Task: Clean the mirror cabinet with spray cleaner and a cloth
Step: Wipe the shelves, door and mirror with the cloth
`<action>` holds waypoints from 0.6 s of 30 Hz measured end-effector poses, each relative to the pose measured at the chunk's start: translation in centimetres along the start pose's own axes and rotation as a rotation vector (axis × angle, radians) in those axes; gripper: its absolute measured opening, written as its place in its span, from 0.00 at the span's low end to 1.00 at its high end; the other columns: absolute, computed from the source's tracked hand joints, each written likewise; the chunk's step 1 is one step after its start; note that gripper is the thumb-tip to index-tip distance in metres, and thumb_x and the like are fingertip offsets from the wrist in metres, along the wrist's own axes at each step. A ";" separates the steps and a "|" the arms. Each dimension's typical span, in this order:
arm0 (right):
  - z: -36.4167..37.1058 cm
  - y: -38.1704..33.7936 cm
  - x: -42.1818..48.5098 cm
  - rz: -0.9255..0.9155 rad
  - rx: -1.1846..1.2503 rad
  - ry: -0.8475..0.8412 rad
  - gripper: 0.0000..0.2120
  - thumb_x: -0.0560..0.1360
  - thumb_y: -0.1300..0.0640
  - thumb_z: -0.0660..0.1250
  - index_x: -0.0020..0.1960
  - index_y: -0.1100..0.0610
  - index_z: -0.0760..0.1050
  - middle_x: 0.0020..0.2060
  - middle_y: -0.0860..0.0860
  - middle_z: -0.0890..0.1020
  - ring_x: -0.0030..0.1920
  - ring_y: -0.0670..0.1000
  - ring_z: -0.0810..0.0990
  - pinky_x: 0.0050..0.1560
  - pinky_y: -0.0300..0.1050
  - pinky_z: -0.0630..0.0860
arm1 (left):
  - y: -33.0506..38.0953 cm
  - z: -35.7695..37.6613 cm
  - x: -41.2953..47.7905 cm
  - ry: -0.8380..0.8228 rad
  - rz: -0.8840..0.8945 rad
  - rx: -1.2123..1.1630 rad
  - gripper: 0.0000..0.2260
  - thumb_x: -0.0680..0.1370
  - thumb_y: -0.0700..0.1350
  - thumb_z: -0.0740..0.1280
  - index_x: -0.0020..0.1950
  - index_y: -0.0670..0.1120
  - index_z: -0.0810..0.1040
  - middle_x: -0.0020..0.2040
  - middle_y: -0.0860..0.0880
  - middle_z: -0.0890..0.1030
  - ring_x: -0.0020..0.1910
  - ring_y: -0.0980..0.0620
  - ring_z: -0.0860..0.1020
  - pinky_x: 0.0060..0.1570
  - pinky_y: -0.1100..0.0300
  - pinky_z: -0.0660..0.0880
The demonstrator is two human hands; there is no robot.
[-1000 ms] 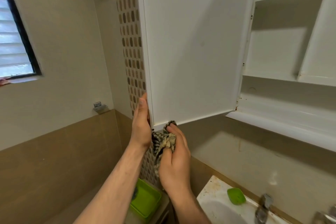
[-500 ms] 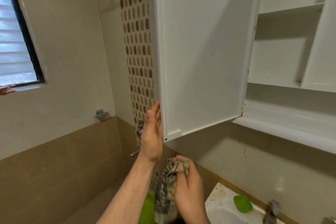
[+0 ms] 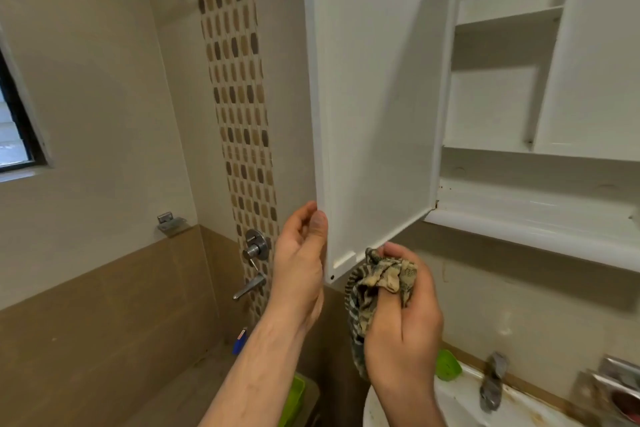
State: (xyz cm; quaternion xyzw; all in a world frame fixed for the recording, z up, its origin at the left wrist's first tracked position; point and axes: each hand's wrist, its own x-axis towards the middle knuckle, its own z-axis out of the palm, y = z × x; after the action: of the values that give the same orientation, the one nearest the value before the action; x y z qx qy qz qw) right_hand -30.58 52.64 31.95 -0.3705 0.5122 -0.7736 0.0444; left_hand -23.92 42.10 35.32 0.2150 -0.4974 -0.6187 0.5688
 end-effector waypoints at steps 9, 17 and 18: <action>-3.8 -3.7 0.8 -0.270 -0.022 0.152 0.21 0.76 0.60 0.61 0.63 0.41 0.77 0.59 0.44 0.80 0.61 0.46 0.80 0.59 0.33 0.76 | 1.1 5.1 -4.1 -0.321 0.081 0.360 0.36 0.71 0.58 0.76 0.76 0.62 0.65 0.80 0.57 0.64 0.76 0.57 0.64 0.66 0.67 0.66; -8.2 -5.4 2.0 -0.431 0.229 0.497 0.21 0.72 0.65 0.58 0.63 0.57 0.76 0.60 0.56 0.81 0.64 0.53 0.81 0.65 0.43 0.77 | -2.6 13.5 -4.7 -0.339 0.222 0.566 0.48 0.59 0.72 0.72 0.77 0.59 0.64 0.75 0.63 0.62 0.73 0.64 0.63 0.72 0.64 0.63; -9.1 -5.4 2.2 -0.421 0.200 0.505 0.21 0.72 0.65 0.58 0.63 0.58 0.77 0.60 0.53 0.82 0.64 0.50 0.81 0.64 0.40 0.77 | -3.4 14.9 -4.9 -0.326 0.232 0.574 0.48 0.59 0.72 0.71 0.77 0.57 0.65 0.75 0.61 0.62 0.74 0.62 0.62 0.73 0.63 0.62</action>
State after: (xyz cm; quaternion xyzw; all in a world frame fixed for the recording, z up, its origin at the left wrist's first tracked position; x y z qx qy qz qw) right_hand -36.12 61.08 35.81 -0.2588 0.3409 -0.8794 -0.2085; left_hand -36.73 51.67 37.07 0.2065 -0.7564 -0.4111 0.4649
